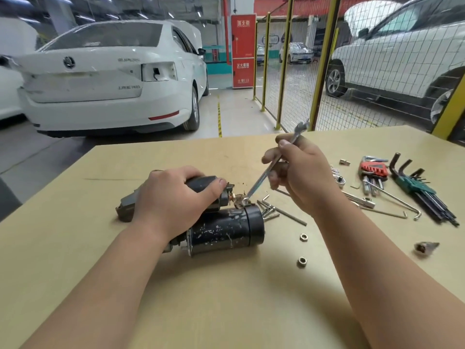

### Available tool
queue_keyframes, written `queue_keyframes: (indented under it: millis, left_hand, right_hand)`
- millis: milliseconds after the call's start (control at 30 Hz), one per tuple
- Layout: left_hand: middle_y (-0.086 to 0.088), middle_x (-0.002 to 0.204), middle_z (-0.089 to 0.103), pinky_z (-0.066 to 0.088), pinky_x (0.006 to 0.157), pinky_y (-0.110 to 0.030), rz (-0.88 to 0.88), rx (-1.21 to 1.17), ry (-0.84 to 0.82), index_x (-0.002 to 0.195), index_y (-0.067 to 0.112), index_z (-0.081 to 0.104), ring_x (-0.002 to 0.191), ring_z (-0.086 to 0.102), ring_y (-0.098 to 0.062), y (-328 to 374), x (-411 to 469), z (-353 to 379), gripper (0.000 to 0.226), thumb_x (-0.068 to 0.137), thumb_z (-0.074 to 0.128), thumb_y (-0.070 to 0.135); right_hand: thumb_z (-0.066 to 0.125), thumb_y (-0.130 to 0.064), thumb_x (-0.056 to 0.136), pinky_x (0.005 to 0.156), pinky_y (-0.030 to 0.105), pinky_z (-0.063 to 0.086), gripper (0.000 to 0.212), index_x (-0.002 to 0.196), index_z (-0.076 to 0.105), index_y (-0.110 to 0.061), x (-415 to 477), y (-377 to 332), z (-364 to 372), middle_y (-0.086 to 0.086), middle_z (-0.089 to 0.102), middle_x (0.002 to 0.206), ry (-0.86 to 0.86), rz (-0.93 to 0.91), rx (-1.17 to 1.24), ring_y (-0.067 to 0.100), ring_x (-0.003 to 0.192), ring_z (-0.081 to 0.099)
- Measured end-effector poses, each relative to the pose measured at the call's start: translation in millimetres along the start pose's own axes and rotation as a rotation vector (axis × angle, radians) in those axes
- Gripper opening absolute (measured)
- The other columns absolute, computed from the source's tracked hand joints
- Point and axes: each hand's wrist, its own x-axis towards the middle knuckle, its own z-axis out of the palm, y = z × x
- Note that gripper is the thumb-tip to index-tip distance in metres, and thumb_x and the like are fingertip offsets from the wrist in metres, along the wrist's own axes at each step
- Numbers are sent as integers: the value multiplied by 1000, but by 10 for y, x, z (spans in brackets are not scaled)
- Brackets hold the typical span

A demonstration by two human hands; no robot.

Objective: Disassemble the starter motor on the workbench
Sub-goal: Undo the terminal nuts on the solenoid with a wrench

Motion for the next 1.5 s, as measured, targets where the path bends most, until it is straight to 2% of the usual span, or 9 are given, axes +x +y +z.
queue_keyframes:
  millis: [167,400,633,767,900,1067,1200,1367,1500]
  left_hand:
    - [19,68,64,49,62,-29,17,-1,-3,81,34,70,73,59,-12,24,-22,-11,50,69,44,76]
    - [19,67,65,50,64,-30,18,-15,0,79,36,69,76,60,-16,24,-34,-10,55,64,38,80]
    - [18,67,65,49,66,-30,33,-1,-8,77,38,66,75,60,-16,28,-35,-22,53,65,37,80]
    - [17,68,66,50,69,-32,40,-12,-10,75,40,63,75,61,-17,47,-49,-39,51,61,38,83]
    - [16,70,66,52,71,-35,44,-25,-36,78,39,65,77,61,-19,65,-55,-60,54,56,41,83]
    - [17,69,66,52,69,-33,88,-42,-18,79,36,68,73,61,-14,63,-66,-62,53,59,44,79]
    - [12,68,68,49,61,-28,172,-60,31,80,29,73,67,61,-13,70,-74,-43,52,71,42,70]
    - [10,69,69,50,60,-31,179,-71,49,80,28,73,68,62,-15,57,-80,-31,50,77,39,65]
    - [9,69,69,51,60,-32,191,-66,56,80,27,73,68,63,-16,71,-84,-22,50,77,40,64]
  right_hand:
    - [45,-14,99,39,24,42,8,92,49,-16,-58,-72,14,4,64,64,-67,-119,40,18,37,50]
    - [54,-13,94,33,19,34,13,83,55,-7,78,-120,148,3,64,52,167,-124,-251,13,30,44]
    - [46,-16,97,33,17,35,8,104,44,-14,84,-318,329,11,67,77,142,-153,-503,7,39,51]
    - [39,-20,97,61,35,52,20,114,44,-12,68,-354,433,13,62,96,132,-182,-804,24,75,61]
    - [37,-21,97,75,40,53,24,116,46,-8,23,-356,505,12,60,98,97,-232,-877,29,86,62]
    - [31,-14,100,68,35,41,16,88,40,-19,91,-371,515,9,55,89,16,-144,-819,17,70,48]
    - [32,-12,99,56,26,36,11,98,43,-13,230,-283,545,10,55,89,-31,-119,-826,14,62,43]
    - [31,-2,91,43,24,24,27,67,39,-11,308,-171,466,14,45,64,-47,41,-579,17,44,31]
    - [34,0,89,39,23,28,31,61,38,-12,309,-89,417,14,45,61,-14,121,-636,17,42,34]
